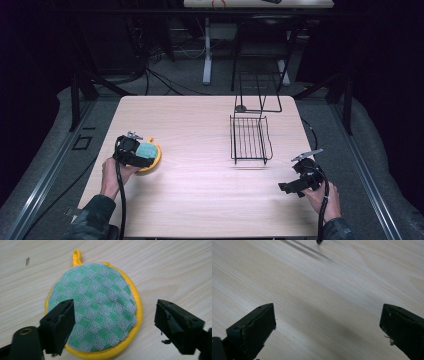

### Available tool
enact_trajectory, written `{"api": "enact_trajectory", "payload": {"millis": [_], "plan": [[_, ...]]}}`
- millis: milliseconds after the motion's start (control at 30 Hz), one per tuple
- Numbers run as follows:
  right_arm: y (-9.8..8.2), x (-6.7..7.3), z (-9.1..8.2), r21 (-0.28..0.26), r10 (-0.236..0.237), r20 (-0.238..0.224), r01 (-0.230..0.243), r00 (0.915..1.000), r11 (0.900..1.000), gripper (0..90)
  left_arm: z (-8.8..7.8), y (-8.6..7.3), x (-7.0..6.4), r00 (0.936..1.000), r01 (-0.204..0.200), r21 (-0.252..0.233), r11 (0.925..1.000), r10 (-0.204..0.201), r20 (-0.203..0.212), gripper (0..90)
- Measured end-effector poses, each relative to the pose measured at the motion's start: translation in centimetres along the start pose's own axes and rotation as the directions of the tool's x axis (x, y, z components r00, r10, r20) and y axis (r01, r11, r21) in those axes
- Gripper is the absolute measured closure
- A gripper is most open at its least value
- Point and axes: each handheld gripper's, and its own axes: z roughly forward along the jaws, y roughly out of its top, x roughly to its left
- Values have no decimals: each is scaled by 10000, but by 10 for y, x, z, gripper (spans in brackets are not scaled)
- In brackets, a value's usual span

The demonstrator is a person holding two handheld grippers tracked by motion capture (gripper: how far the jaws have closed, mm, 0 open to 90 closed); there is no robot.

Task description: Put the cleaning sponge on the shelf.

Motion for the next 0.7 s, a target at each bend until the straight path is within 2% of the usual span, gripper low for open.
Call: {"api": "enact_trajectory", "payload": {"millis": [167, 233, 333, 400, 567, 700], "plan": [[0, -2, 1, 121, 31, -44, -30, 10000, 9999, 0, 8, 2, -1, 10000, 27, 146, 9999, -29, 92, 299], [-1, -2, 1, 99, 101, -42, -101, 9999, 9999, 0, 11, 4, -2, 9998, -143, 302, 9994, 140, 109, 328], [-1, -2, 2, 186, 116, -55, -115, 9999, 9998, 0, 15, 4, -5, 9996, -248, 448, 9987, 256, -156, 431], [-2, -1, 2, 222, 107, -55, -106, 9999, 9997, 0, 16, 3, -4, 9996, -200, 397, 9990, 209, -209, 450], [-3, -1, 4, 475, 99, -126, -92, 9999, 9988, 3, 17, 0, -8, 9982, -363, 342, 9988, 379, -462, 480], [-3, -1, 4, 364, 55, -76, -52, 10000, 9993, 6, 18, -2, -11, 9975, -403, 285, 9988, 419, -563, 546]]}}
